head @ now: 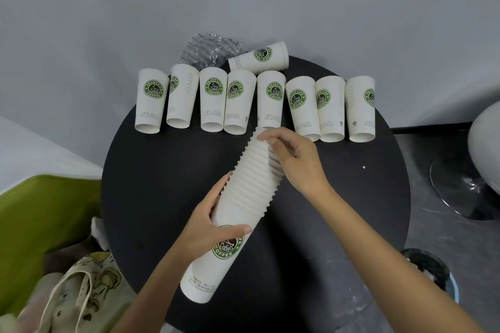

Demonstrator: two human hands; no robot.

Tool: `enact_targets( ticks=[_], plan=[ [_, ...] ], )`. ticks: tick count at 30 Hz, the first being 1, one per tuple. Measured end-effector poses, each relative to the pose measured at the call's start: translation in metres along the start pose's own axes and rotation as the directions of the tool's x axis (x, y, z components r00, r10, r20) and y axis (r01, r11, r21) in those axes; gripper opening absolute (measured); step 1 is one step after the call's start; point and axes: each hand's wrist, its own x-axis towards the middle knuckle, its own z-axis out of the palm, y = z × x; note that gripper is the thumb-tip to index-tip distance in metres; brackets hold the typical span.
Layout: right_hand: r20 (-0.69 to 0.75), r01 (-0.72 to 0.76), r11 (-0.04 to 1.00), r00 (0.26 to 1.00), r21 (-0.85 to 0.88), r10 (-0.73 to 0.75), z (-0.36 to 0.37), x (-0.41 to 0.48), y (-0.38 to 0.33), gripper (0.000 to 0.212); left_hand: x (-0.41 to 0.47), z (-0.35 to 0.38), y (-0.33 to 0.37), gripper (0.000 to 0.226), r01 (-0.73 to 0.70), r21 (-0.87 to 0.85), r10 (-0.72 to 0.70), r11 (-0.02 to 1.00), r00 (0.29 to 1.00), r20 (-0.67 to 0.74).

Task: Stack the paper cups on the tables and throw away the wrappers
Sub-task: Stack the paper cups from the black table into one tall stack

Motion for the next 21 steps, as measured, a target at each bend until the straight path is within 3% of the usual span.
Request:
enact_targets(
  ticks=[21],
  plan=[
    [0.108, 0.061, 0.998, 0.992, -0.032, -0.057, 0.051, 0.084, -0.008, 0.027, 0.008, -0.072, -0.015, 0.097, 0.017, 0.015, -0.013, 1.000, 0.978, -0.209]
  ],
)
